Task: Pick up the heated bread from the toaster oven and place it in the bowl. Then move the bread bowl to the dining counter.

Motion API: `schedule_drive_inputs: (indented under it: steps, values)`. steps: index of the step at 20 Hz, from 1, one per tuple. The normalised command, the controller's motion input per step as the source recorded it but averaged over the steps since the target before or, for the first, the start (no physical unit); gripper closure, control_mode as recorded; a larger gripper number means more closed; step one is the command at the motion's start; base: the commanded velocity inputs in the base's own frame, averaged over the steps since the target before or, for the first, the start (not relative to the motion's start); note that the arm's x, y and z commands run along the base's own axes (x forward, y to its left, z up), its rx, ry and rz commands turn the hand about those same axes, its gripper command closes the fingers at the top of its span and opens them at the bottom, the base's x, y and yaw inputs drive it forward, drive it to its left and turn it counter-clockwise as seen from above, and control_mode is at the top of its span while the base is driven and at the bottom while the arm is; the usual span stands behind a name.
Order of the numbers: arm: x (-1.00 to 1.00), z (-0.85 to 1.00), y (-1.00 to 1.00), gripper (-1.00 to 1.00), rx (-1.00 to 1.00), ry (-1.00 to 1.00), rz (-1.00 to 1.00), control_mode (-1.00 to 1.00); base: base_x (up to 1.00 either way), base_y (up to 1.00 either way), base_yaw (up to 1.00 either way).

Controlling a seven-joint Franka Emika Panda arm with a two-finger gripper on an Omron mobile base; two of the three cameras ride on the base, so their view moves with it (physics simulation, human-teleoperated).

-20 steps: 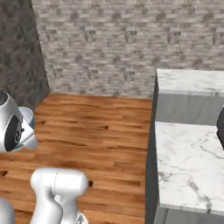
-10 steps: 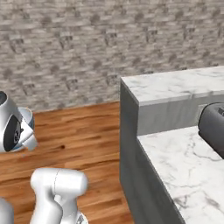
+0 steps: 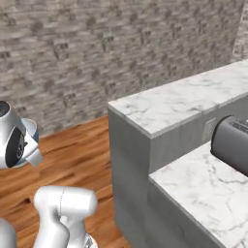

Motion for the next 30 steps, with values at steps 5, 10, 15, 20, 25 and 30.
schedule_drive_inputs:
  steps: [5,10,15,20,25,30]
  values:
    - [0.00,0.00,0.00,1.00,0.00,0.00,0.00,1.00,1.00,0.99,-0.58]
    - [0.00,0.00,0.00,1.00,0.00,0.00,0.00,1.00,1.00,0.99,-0.58]
    - [0.00,0.00,0.00,1.00,0.00,0.00,0.00,1.00,1.00,0.99,-0.59]
    - [0.00,0.00,0.00,1.00,0.00,0.00,0.00,1.00,0.34,0.26,-0.50]
    - [0.00,0.27,0.00,1.00,0.00,-0.14,-0.10,-1.00,-0.09,0.00,0.00]
    - [0.00,0.93,-0.32,1.00,0.03,-0.02,-0.29,-1.00,0.00,0.00,0.00]
